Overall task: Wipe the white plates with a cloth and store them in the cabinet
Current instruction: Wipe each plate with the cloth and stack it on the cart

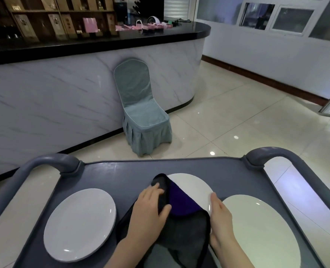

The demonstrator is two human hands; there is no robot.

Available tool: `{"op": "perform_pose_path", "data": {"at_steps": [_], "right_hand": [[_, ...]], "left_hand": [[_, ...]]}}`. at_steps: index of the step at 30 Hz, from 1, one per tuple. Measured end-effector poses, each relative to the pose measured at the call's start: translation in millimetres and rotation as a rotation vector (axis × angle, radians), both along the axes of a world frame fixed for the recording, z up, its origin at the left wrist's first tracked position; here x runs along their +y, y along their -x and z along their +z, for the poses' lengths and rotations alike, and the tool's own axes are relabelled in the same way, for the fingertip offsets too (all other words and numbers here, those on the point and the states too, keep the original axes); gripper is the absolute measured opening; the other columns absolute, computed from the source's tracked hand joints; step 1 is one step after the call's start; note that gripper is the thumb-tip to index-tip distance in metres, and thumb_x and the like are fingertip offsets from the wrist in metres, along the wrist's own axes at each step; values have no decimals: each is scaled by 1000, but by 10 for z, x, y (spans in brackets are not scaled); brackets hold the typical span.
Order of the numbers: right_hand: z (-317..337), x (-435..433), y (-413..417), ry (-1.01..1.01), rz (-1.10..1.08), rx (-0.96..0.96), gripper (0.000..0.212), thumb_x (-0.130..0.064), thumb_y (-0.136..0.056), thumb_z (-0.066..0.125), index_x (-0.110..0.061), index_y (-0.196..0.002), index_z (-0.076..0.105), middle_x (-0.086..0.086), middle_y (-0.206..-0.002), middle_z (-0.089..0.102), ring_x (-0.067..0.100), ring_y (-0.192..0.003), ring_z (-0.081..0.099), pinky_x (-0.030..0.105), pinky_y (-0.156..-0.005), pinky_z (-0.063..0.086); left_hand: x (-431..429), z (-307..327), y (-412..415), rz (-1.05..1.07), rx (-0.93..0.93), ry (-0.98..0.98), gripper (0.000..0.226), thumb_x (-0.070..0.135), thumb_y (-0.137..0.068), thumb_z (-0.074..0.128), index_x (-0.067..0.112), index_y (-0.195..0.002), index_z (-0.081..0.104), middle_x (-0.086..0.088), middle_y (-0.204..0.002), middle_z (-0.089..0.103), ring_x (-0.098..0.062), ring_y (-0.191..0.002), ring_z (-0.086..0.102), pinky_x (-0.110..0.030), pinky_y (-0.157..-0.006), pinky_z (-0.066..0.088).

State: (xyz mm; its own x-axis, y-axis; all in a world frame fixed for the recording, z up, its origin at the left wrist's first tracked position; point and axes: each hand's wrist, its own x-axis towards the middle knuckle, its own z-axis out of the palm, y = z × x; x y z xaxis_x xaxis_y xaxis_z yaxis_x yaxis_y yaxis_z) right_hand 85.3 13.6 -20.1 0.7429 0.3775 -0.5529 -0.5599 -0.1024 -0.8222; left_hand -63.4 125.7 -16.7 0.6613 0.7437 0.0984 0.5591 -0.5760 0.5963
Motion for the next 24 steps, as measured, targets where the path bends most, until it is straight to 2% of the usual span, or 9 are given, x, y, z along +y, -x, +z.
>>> {"op": "perform_pose_path", "data": {"at_steps": [3,5,7,10,13,15,17,20,24], "right_hand": [[74,36,106,-18,17,-6,28,-35,-102,52,-15,-103,71,7,-103,74,28,-99,69,49,-92,56],[126,55,146,-17,23,-19,29,-36,-102,51,-15,-108,71,7,-107,74,28,-103,68,49,-95,54],[163,61,142,-15,13,-41,30,-36,-102,51,-17,-112,70,6,-112,71,28,-106,66,50,-99,52],[211,49,118,-4,-7,-61,25,-37,-101,52,-22,-97,72,6,-109,71,28,-105,66,50,-98,52],[221,47,116,-10,-13,-101,23,-34,-101,52,-25,-91,70,3,-107,70,25,-105,65,47,-98,52],[202,61,140,-16,-6,-116,24,-33,-102,51,-25,-89,70,1,-106,71,23,-104,65,47,-98,52],[193,81,185,-10,5,-136,28,-33,-102,50,-26,-83,70,-3,-98,70,20,-100,65,42,-90,55],[215,113,245,-6,33,-141,34,-34,-103,49,-29,-78,71,-9,-88,70,14,-90,65,31,-71,54],[221,115,271,-7,62,-159,26,-36,-103,48,-24,-105,71,-4,-104,70,15,-101,63,37,-88,54]], "left_hand": [[-82,-102,-117,-160,216,-139,67,55,-98,38,31,-154,11,18,-157,-9,-12,-148,-16,-38,-122,-6],[-176,-99,-195,-219,99,-108,57,51,-99,38,37,-152,22,21,-157,-6,-8,-146,-19,-39,-120,-11],[-256,-57,-224,-249,-131,37,48,39,-97,51,36,-143,41,19,-158,16,-5,-149,-3,-30,-122,-3],[-229,70,-166,-205,-417,354,52,10,-84,59,35,-129,55,21,-135,56,-2,-133,45,-22,-109,38],[-106,166,-122,-87,-605,733,66,-6,-64,44,35,-112,65,15,-117,66,-6,-113,60,-27,-81,56],[-33,203,-153,-22,-696,897,67,-12,-64,36,28,-108,68,9,-116,67,-7,-108,63,-35,-70,60],[1,250,-234,9,-664,836,65,-18,-78,37,30,-112,65,9,-119,65,-2,-106,63,-36,-72,60],[54,233,-368,44,-442,513,50,1,-85,67,36,-118,55,16,-119,63,2,-102,62,-26,-91,54],[37,144,-433,211,-407,356,35,31,-76,80,38,-94,50,19,-98,59,2,-91,56,-18,-80,48]]}}
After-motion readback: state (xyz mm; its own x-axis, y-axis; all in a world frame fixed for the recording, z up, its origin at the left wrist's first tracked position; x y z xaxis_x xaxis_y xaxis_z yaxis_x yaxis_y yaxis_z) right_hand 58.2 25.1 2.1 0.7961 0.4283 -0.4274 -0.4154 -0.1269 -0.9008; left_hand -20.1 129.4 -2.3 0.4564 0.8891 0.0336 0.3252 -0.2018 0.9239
